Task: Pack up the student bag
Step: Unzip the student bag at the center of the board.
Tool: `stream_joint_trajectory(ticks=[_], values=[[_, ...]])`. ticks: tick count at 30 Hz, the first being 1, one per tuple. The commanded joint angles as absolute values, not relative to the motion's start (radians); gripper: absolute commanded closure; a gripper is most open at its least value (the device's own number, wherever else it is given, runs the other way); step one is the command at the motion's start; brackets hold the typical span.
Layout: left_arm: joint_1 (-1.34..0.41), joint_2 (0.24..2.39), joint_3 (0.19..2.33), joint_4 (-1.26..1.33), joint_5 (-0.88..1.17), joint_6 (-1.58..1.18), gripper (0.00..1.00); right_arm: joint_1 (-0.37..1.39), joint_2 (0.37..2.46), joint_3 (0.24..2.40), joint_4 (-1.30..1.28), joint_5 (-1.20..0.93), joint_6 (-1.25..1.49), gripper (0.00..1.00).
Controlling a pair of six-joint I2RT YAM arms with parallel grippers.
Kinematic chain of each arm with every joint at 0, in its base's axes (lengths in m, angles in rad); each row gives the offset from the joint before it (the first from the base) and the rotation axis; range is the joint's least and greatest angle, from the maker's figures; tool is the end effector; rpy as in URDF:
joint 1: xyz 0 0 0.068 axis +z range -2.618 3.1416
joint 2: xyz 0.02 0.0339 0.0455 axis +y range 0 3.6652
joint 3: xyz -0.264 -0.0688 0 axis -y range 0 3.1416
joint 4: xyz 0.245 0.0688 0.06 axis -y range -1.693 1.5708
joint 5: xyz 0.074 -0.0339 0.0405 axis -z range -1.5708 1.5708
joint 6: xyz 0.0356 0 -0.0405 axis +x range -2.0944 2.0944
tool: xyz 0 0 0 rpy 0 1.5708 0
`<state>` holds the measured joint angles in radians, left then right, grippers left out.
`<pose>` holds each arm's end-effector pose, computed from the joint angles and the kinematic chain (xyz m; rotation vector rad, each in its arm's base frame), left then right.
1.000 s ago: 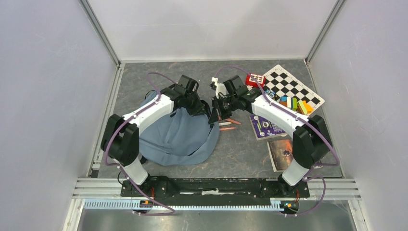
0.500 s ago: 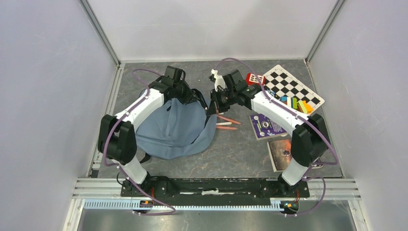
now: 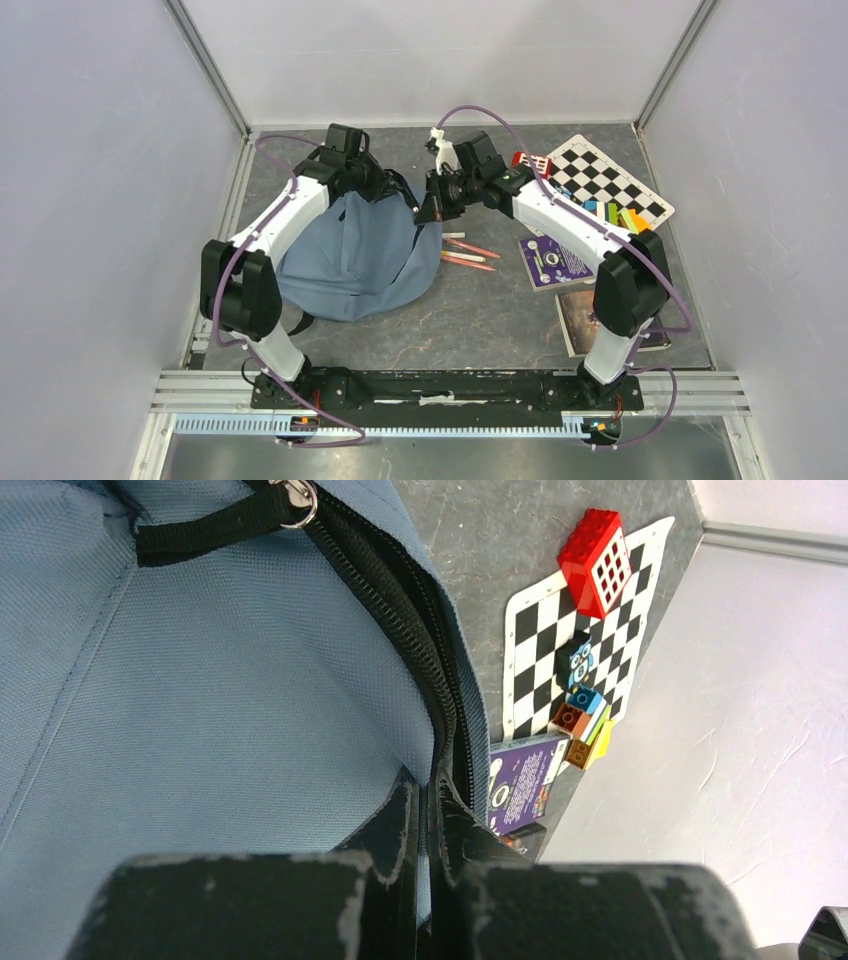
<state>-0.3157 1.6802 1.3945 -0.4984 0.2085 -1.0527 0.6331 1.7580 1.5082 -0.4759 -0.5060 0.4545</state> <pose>0.3569 -0.1243 0.2876 -0.8060 2.3913 -0.8657 0.3123 0.2506 0.3007 -0.5001 2.4050 1.1075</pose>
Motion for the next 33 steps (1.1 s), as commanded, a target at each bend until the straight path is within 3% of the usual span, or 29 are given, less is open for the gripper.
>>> stream_joint_trajectory(ticks=[1, 21, 33], values=[[-0.281, 1.658, 1.466, -0.338, 0.066, -1.066, 0.98, 0.691, 1.789, 1.588, -0.488, -0.631, 0.524, 1.0], [-0.14, 1.759, 1.623, -0.343, 0.039, -1.057, 0.98, 0.71, 1.781, 1.562, -0.412, -0.646, 0.594, 1.0], [-0.148, 1.618, 1.429, -0.401, 0.234, -0.865, 0.52, 0.706, 1.868, 1.59, -0.354, -0.646, 0.587, 1.0]])
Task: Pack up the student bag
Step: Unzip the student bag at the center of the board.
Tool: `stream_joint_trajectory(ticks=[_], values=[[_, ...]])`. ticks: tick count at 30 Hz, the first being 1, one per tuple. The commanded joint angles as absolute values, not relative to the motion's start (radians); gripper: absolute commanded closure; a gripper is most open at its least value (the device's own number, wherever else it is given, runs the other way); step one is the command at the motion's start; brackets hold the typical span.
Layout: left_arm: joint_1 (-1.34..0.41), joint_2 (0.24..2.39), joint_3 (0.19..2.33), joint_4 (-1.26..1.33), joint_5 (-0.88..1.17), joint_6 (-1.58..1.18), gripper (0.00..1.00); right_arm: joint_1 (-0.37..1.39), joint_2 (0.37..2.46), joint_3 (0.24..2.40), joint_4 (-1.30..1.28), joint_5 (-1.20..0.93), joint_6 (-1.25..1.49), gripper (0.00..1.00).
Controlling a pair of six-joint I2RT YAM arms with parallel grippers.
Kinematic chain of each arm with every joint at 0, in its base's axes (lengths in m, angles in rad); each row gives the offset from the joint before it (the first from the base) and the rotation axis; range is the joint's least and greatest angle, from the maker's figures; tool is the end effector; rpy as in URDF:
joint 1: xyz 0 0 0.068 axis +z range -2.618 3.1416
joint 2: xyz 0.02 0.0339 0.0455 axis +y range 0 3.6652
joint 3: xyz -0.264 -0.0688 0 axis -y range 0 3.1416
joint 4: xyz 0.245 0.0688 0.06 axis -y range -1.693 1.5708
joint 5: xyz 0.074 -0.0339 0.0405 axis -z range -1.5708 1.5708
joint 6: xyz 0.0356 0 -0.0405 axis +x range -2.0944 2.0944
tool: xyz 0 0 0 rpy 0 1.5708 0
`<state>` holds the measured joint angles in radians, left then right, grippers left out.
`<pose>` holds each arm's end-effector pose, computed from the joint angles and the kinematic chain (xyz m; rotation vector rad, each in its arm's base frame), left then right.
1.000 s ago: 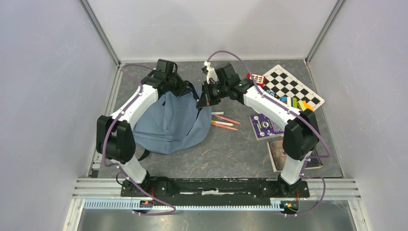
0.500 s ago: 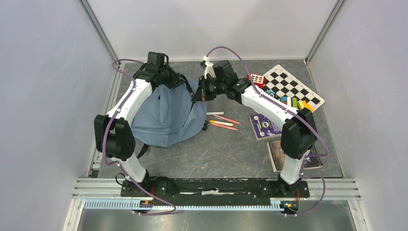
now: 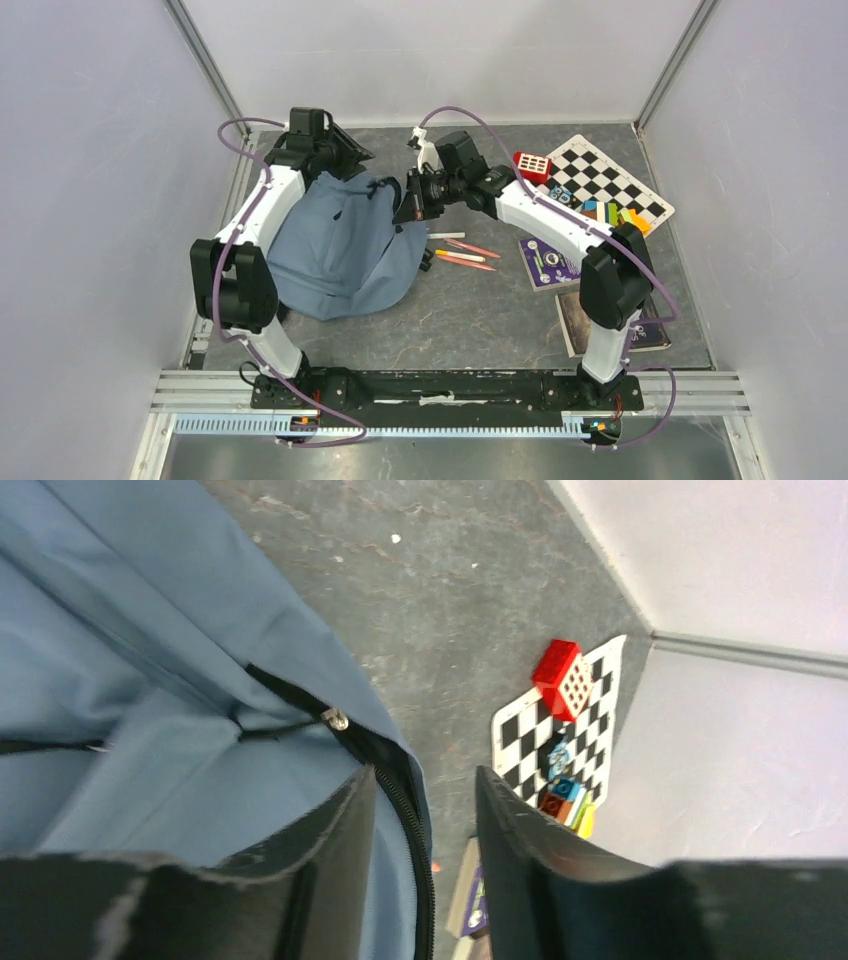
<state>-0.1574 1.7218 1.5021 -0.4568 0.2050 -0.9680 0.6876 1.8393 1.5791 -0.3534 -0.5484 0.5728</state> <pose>0.3907 -0.0694 0.3115 -0.8249 2.2182 -0.8104 0.3186 0.2857 0.3029 -0.4808 2.3439 1.2619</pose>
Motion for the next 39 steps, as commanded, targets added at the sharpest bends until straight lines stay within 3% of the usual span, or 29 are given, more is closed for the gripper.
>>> stream_joint_trajectory(ticks=[1, 8, 14, 37, 39], values=[[-0.154, 1.597, 1.402, -0.415, 0.239, -0.852, 0.48, 0.706, 1.875, 1.594, -0.352, -0.645, 0.583, 1.0], [-0.225, 1.51, 1.29, -0.484, 0.328, -0.796, 0.21, 0.688, 1.885, 1.606, -0.365, -0.63, 0.567, 1.0], [-0.298, 1.454, 1.21, -0.485, 0.384, -0.775, 0.16, 0.665, 1.854, 1.573, -0.363, -0.619, 0.566, 1.0], [-0.405, 1.648, 1.298, -0.578, 0.308, -0.736, 0.5, 0.642, 1.816, 1.498, -0.341, -0.637, 0.561, 1.0], [-0.405, 1.675, 1.324, -0.572, 0.315, -0.729, 0.6, 0.643, 1.818, 1.503, -0.343, -0.637, 0.559, 1.0]])
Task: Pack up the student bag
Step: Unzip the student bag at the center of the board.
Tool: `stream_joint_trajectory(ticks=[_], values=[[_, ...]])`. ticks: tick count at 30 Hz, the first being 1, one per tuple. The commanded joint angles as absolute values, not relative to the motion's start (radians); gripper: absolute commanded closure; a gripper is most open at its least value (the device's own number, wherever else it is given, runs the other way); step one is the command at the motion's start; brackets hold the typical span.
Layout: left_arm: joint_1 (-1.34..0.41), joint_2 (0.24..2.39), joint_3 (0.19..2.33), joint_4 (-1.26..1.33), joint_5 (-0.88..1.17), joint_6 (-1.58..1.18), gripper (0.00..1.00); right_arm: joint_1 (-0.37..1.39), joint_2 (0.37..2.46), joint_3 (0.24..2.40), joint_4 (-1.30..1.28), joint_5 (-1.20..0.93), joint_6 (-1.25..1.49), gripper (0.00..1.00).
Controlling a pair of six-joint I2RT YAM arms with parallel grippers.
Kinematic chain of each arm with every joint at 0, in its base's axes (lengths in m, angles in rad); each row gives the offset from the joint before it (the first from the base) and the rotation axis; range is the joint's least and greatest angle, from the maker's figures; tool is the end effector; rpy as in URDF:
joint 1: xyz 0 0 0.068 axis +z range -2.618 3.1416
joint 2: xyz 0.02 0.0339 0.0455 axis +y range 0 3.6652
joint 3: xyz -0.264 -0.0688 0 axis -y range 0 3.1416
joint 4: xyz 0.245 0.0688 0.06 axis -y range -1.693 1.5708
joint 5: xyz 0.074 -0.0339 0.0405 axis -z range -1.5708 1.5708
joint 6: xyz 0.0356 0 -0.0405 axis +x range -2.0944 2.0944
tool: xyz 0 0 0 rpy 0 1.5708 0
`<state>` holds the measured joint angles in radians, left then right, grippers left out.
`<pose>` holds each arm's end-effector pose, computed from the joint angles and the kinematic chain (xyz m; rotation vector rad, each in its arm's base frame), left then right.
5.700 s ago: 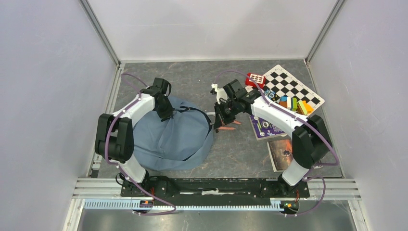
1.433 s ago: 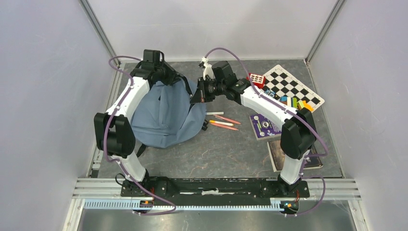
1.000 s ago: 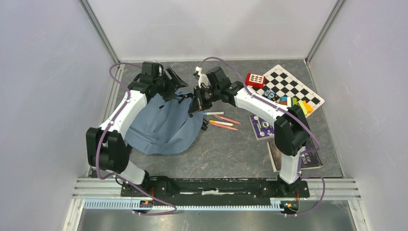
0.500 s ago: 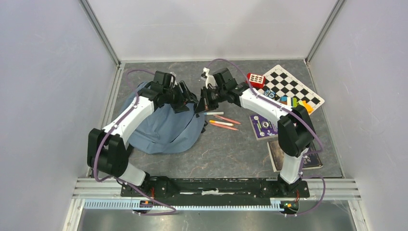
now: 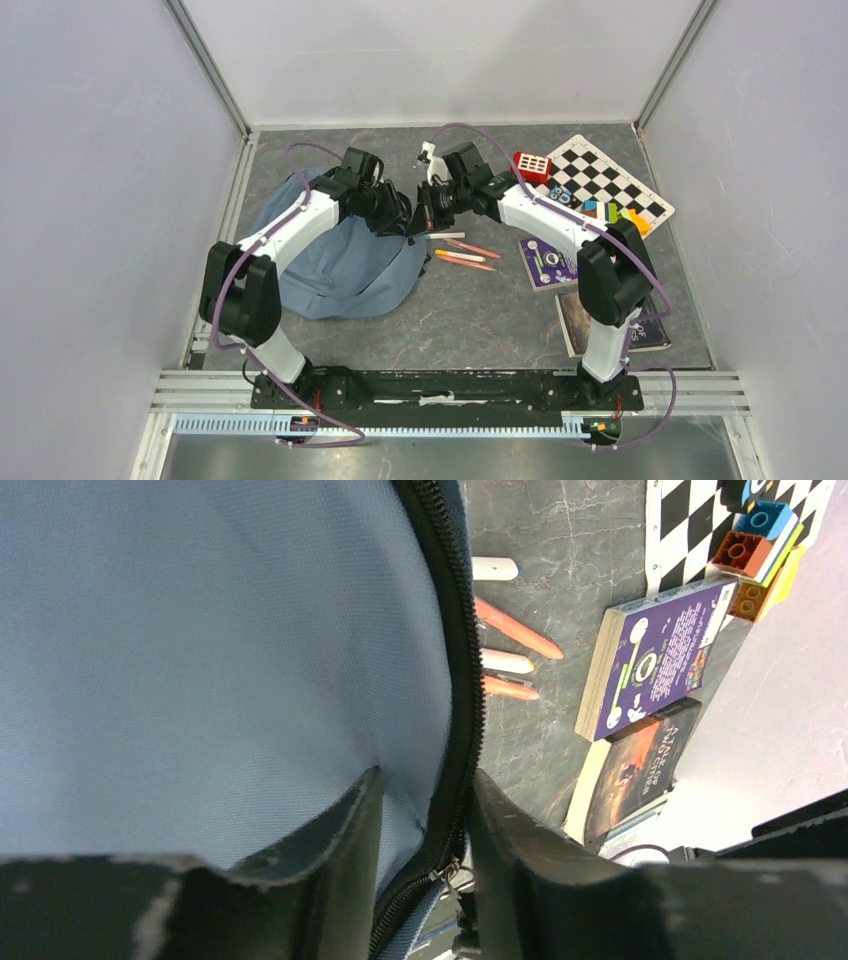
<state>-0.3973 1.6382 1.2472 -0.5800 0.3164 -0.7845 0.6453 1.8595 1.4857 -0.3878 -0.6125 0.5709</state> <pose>0.3166 -0.1449 0.2500 -0.3884 2.6730 -0.8222 0.3231 0.2688 0.2618 -0.4344 2.5041 1.2697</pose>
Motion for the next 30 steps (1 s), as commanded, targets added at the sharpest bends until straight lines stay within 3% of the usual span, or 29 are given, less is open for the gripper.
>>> stream_joint_trajectory(ticks=[1, 4, 6, 16, 30], values=[[-0.405, 1.691, 1.341, -0.572, 0.315, -0.726, 0.65, 0.642, 1.819, 1.507, -0.345, -0.635, 0.557, 1.0], [-0.405, 1.73, 1.407, -0.572, 0.303, -0.721, 0.84, 0.643, 1.821, 1.517, -0.358, -0.628, 0.551, 1.0], [-0.404, 1.754, 1.458, -0.571, 0.283, -0.721, 0.91, 0.643, 1.818, 1.517, -0.363, -0.621, 0.549, 1.0], [-0.378, 1.862, 1.708, -0.611, 0.206, -0.7, 0.97, 0.643, 1.802, 1.515, -0.376, -0.599, 0.543, 1.0], [-0.256, 1.894, 1.779, -0.587, 0.174, -0.773, 0.98, 0.643, 1.81, 1.508, -0.376, -0.6, 0.544, 1.0]])
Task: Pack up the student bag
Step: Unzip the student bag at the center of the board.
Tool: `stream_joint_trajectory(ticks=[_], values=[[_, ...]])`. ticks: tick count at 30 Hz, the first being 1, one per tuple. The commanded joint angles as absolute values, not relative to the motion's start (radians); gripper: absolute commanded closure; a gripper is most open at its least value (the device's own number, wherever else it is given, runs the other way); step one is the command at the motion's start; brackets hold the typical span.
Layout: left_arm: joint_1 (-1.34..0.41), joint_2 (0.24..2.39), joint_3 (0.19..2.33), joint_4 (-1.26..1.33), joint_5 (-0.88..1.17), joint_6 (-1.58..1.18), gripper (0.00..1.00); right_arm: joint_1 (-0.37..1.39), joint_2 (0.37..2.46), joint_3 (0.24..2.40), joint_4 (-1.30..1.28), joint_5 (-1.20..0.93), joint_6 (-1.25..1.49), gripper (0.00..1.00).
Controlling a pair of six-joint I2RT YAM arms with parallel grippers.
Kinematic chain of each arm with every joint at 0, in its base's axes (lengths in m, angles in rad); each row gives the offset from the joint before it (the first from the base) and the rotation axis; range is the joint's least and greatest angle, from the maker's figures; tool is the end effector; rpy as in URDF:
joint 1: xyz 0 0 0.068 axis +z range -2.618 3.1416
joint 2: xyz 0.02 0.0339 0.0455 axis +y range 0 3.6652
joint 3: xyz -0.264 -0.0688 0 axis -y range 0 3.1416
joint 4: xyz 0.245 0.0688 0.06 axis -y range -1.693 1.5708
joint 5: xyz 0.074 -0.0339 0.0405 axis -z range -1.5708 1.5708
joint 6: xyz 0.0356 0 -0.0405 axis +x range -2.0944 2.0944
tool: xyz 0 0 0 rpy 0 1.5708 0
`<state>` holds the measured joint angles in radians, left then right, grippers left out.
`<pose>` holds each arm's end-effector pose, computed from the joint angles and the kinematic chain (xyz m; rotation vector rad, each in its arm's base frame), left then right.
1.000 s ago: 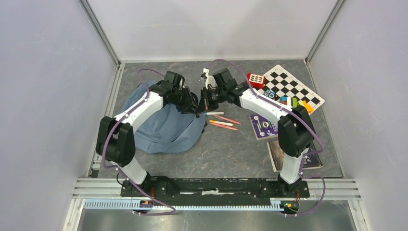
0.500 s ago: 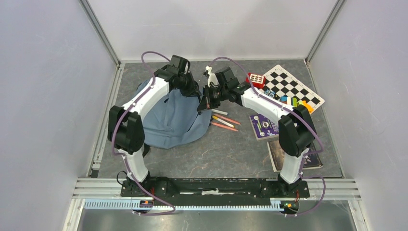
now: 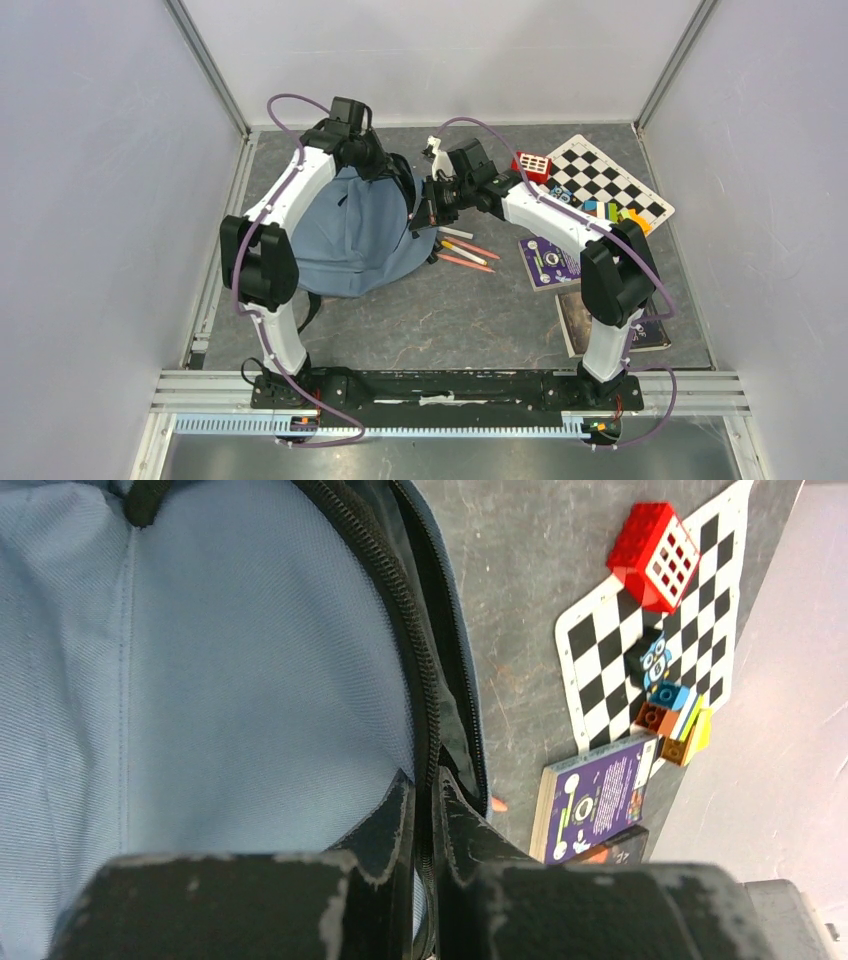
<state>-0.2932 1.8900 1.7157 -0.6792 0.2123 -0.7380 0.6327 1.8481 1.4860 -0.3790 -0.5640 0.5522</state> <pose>0.4057 -0.1303 0.2988 -0.4593 2.4889 -0.7018 0.3270 0.2634 0.2665 -0.4169 2.4706 1.2086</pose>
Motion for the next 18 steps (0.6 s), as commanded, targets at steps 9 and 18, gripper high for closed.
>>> stream_joint_trajectory(ticks=[9, 18], values=[[-0.223, 1.925, 1.782, -0.501, 0.122, -0.879, 0.98, 0.662, 1.825, 1.477, -0.348, -0.601, 0.563, 1.0], [-0.216, 1.934, 1.745, -0.409, 0.04, -0.98, 0.98, 0.701, 1.852, 1.447, -0.291, -0.606, 0.602, 1.0]])
